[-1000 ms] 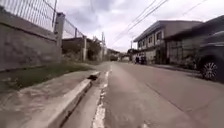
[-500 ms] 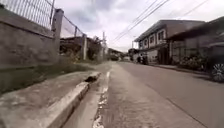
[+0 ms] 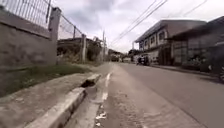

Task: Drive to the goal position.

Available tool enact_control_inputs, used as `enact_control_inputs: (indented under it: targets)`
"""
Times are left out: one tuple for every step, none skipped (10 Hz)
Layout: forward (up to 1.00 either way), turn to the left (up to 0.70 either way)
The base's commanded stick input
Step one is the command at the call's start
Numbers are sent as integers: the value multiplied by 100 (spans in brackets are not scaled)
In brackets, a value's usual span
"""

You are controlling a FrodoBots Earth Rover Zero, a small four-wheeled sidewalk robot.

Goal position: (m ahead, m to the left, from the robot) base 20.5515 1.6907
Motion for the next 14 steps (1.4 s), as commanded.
enact_control_inputs:
  targets:
    - [70, -12]
    - [70, -13]
    - [70, -7]
    - [70, 0]
    - [70, 0]
    - [70, 0]
    - [70, 0]
    - [70, 0]
    - [70, 0]
    - [70, 0]
    - [70, 0]
    - [70, 0]
    - [70, 0]
    - [70, 0]
